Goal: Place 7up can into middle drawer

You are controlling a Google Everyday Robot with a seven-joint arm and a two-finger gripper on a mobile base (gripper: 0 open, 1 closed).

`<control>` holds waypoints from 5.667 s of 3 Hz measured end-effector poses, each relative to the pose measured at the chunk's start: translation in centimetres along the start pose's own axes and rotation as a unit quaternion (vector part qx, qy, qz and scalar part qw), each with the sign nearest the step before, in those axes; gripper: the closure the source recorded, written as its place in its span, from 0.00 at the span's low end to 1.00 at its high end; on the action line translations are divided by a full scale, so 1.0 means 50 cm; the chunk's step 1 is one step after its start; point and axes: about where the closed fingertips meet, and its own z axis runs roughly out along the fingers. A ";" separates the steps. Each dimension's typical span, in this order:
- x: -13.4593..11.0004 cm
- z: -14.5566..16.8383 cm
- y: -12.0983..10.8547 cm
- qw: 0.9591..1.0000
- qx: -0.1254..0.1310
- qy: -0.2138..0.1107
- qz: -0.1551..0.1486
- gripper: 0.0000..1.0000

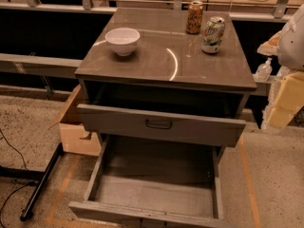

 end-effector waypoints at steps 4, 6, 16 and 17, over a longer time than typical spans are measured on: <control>0.139 -0.017 -0.134 0.962 0.150 -0.208 0.091 0.00; 0.163 -0.053 -0.300 0.904 0.254 -0.313 0.143 0.00; -0.046 0.267 -0.684 0.817 0.274 -0.396 0.318 0.00; -0.054 0.311 -0.718 0.807 0.274 -0.395 0.343 0.00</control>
Offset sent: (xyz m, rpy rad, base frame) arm 0.0162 -0.0163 0.0092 0.2812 -0.2382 -0.1018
